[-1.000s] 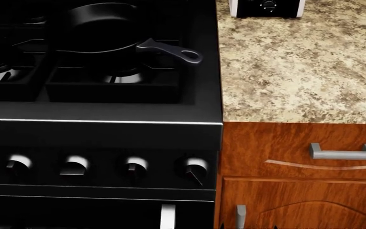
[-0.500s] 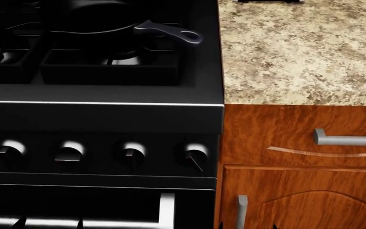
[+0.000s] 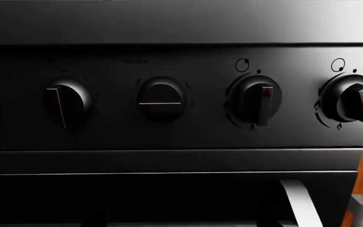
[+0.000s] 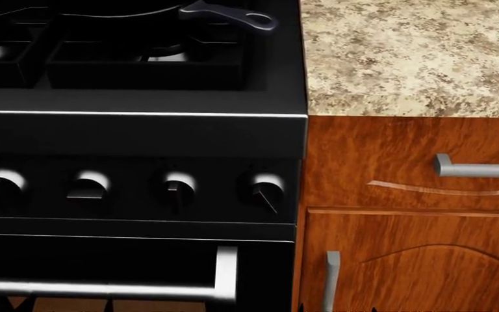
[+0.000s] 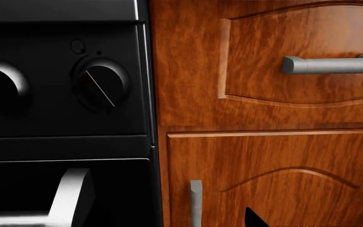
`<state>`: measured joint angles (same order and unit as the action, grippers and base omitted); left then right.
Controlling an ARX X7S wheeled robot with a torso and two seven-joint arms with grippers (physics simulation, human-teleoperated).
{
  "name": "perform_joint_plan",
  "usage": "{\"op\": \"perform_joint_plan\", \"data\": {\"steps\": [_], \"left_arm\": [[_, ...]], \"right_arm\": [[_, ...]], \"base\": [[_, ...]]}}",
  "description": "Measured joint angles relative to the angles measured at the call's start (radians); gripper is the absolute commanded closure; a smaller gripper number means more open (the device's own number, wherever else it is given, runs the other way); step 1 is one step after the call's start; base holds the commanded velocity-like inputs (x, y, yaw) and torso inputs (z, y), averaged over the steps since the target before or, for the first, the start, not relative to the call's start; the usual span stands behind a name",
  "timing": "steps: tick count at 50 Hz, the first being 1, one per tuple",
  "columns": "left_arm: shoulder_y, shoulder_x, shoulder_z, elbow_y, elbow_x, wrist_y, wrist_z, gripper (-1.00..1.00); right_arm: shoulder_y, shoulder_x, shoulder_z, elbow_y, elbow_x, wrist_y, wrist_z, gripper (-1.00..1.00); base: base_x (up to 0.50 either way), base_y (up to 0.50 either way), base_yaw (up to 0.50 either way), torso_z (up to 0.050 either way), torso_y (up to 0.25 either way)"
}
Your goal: Turn off the front right burner of the stove.
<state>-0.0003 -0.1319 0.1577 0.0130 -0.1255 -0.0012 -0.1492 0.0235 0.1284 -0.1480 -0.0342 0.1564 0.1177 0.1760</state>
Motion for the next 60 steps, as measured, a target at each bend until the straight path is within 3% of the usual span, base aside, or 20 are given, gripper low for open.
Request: {"op": "perform_joint_plan", "data": {"steps": [42, 60], "left_arm": [[-0.003, -0.024, 0.031, -0.007, -0.028, 0.011, -0.027, -1.0], [0.0, -0.029, 0.032, -0.001, -0.057, 0.035, -0.031, -1.0]], "right_arm": [[0.009, 0.023, -0.034, 0.01, 0.028, -0.001, 0.028, -1.0], [0.007, 0.037, -0.049, 0.003, 0.029, -0.011, 0.039, -1.0]], "base": [[0.0, 0.0, 0.0, -0.05, 0.0], [0.0, 0.11, 0.0, -0.001, 0.0]]}}
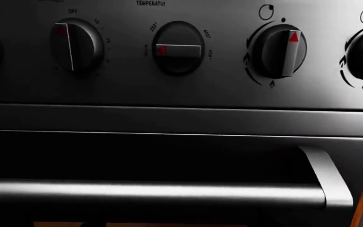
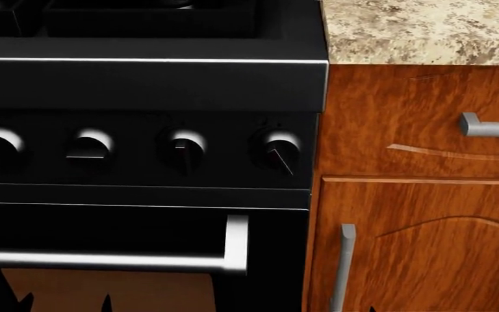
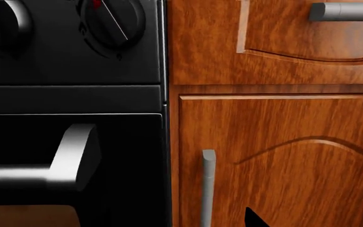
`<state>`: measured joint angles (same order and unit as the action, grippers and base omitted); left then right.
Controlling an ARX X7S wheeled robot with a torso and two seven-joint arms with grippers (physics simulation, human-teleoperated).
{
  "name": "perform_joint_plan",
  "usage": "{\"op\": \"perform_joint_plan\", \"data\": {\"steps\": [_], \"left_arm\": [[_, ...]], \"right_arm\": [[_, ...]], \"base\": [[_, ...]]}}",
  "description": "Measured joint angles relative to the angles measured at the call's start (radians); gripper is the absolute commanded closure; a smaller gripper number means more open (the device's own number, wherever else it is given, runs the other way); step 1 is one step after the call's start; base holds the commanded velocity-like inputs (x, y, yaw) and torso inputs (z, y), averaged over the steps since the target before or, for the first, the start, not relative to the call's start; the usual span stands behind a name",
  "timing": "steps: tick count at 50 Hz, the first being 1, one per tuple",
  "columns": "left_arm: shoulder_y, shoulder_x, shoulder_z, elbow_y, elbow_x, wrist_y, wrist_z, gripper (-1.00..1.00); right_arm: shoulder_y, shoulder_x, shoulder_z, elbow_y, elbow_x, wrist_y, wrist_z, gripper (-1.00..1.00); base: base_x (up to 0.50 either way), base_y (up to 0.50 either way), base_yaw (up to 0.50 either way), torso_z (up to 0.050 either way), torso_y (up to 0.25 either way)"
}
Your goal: Turn off the front right burner of the stove.
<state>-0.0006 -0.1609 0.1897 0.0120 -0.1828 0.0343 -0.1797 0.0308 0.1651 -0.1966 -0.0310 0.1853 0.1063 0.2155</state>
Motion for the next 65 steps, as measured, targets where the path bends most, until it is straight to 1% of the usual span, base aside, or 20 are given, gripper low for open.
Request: {"op": "perform_joint_plan", "data": {"steps": [14, 29, 38, 50, 56, 65], "left_arm": [[-0.002, -0.008, 0.005, -0.003, -0.01, 0.007, -0.006, -1.0], [-0.002, -0.015, 0.013, -0.004, -0.018, 0.01, -0.013, -1.0], [-0.005, -0.017, 0.016, -0.008, -0.027, 0.011, -0.015, -1.0], [-0.008, -0.021, 0.019, -0.009, -0.042, 0.011, -0.018, -1.0], [-0.009, -0.024, 0.021, -0.009, -0.047, 0.011, -0.021, -1.0], [-0.01, -0.027, 0.024, -0.009, -0.053, 0.012, -0.025, -1.0]], "right_arm": [[-0.002, 0.006, -0.012, 0.001, 0.001, -0.009, 0.008, -1.0], [0.002, 0.014, -0.012, -0.025, 0.013, 0.019, 0.03, -1.0], [0.029, 0.043, -0.007, -0.186, 0.017, 0.161, 0.073, -1.0], [0.142, 0.064, -0.002, -0.385, 0.051, 0.409, 0.117, -1.0], [0.196, 0.067, 0.008, -0.439, 0.074, 0.501, 0.13, -1.0], [0.258, 0.071, 0.024, -0.468, 0.101, 0.592, 0.142, -1.0]], "base": [[0.0, 0.5, 0.0, 0.0, 0.0], [0.0, 0.01, 0.0, 0.0, 0.0], [0.0, 0.0, 0.0, 0.0, 0.0], [0.0, 0.0, 0.0, 0.0, 0.0], [0.0, 0.0, 0.0, 0.0, 0.0], [0.0, 0.0, 0.0, 0.0, 0.0]]}}
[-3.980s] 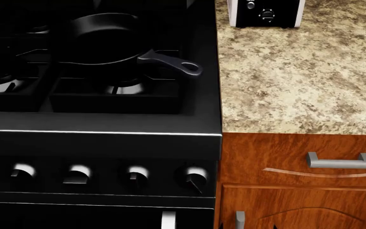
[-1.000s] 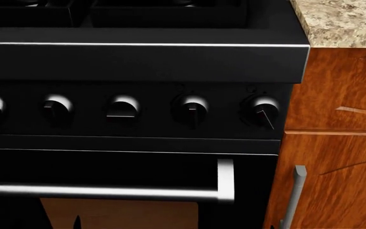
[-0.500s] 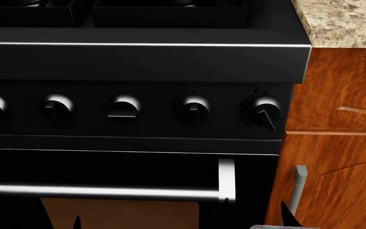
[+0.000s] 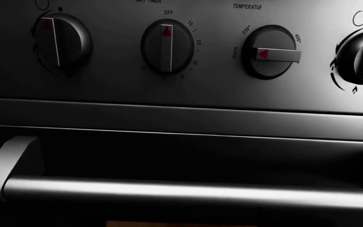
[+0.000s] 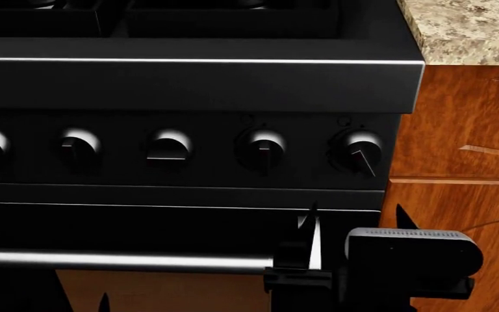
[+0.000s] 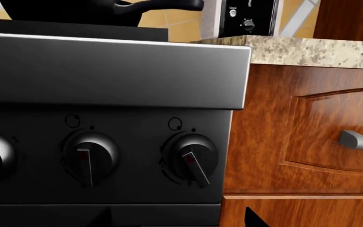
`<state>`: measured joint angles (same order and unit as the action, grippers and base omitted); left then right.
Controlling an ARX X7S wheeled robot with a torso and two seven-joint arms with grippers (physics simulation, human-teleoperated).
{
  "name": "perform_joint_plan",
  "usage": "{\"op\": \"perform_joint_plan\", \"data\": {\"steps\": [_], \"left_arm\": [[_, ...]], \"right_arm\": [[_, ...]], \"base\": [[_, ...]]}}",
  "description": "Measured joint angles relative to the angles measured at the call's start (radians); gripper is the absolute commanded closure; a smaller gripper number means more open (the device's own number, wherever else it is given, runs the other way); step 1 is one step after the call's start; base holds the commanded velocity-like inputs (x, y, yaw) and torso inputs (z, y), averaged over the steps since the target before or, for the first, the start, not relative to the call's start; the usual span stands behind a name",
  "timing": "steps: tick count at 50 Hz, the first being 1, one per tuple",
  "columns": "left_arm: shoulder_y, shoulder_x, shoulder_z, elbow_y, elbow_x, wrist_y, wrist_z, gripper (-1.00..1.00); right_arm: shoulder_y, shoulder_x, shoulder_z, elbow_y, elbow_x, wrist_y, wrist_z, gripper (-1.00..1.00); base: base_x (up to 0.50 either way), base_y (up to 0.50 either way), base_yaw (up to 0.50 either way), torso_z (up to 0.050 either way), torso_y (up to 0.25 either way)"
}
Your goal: Turn off the front right burner of the stove.
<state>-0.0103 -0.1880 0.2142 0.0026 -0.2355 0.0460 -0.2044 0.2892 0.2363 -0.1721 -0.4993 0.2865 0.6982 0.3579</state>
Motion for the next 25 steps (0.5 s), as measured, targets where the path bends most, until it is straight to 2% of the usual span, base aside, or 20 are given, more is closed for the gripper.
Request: {"op": "perform_joint_plan", "data": {"steps": [25], "left_arm": [[-0.001, -0.009, 0.011, -0.001, -0.011, 0.005, -0.011, -1.0]], "right_arm": [[0.122, 0.019, 0.012, 0.073, 0.017, 0.095, 0.01, -1.0]], "base": [[0.0, 0.0, 0.0, 0.0, 0.0]]}}
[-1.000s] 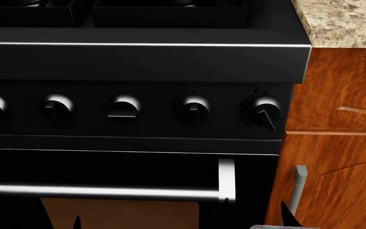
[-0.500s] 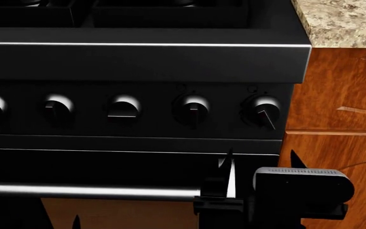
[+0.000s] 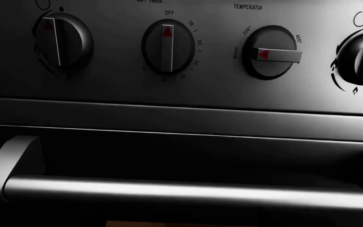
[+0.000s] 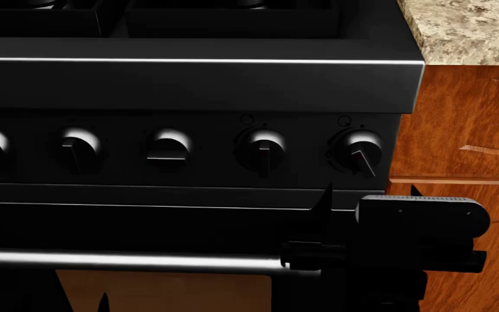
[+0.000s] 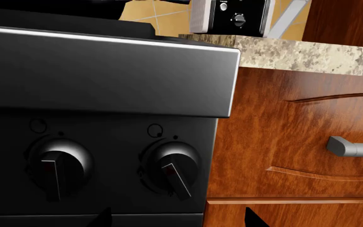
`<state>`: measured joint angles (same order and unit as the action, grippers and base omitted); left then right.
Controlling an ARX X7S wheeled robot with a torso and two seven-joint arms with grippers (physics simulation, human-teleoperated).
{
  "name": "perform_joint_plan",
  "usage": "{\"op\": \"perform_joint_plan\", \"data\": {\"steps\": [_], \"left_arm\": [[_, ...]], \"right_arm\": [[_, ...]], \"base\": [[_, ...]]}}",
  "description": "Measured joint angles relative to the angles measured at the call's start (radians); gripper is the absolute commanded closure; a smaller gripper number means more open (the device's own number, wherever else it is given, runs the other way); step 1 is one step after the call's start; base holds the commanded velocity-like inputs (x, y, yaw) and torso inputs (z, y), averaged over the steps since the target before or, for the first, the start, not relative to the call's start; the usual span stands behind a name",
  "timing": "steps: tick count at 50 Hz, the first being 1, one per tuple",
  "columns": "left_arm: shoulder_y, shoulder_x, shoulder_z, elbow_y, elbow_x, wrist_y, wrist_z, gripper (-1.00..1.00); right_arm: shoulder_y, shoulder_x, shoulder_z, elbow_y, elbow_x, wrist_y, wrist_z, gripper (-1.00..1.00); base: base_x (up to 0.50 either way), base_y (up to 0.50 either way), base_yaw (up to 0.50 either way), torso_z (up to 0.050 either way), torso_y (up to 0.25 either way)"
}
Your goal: Turn off the front right burner of the stove.
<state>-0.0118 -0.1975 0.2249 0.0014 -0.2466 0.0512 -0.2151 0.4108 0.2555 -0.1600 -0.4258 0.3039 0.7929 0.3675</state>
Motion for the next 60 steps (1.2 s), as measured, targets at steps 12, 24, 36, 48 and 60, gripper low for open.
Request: {"op": "perform_joint_plan", "data": {"steps": [12, 24, 36, 48, 60], "left_arm": [[-0.001, -0.004, 0.006, -0.003, -0.004, 0.004, -0.004, -1.0], [-0.003, -0.008, 0.011, -0.009, -0.006, 0.009, -0.009, -1.0], [-0.004, -0.011, 0.018, -0.014, -0.008, 0.012, -0.013, -1.0], [-0.005, -0.015, 0.024, -0.011, -0.009, 0.012, -0.018, -1.0], [-0.006, -0.018, 0.028, -0.013, -0.014, 0.017, -0.022, -1.0]], "right_arm": [[0.048, 0.005, -0.013, 0.064, 0.0, 0.011, -0.01, -1.0], [0.101, 0.013, -0.046, 0.15, -0.02, 0.001, -0.022, -1.0], [0.138, 0.023, -0.078, 0.223, -0.043, -0.012, -0.028, -1.0], [0.162, 0.034, -0.105, 0.264, -0.062, -0.006, -0.028, -1.0], [0.196, 0.034, -0.141, 0.314, -0.084, -0.009, -0.03, -1.0]], "base": [[0.0, 0.0, 0.0, 0.0, 0.0], [0.0, 0.0, 0.0, 0.0, 0.0], [0.0, 0.0, 0.0, 0.0, 0.0], [0.0, 0.0, 0.0, 0.0, 0.0], [0.0, 0.0, 0.0, 0.0, 0.0]]}}
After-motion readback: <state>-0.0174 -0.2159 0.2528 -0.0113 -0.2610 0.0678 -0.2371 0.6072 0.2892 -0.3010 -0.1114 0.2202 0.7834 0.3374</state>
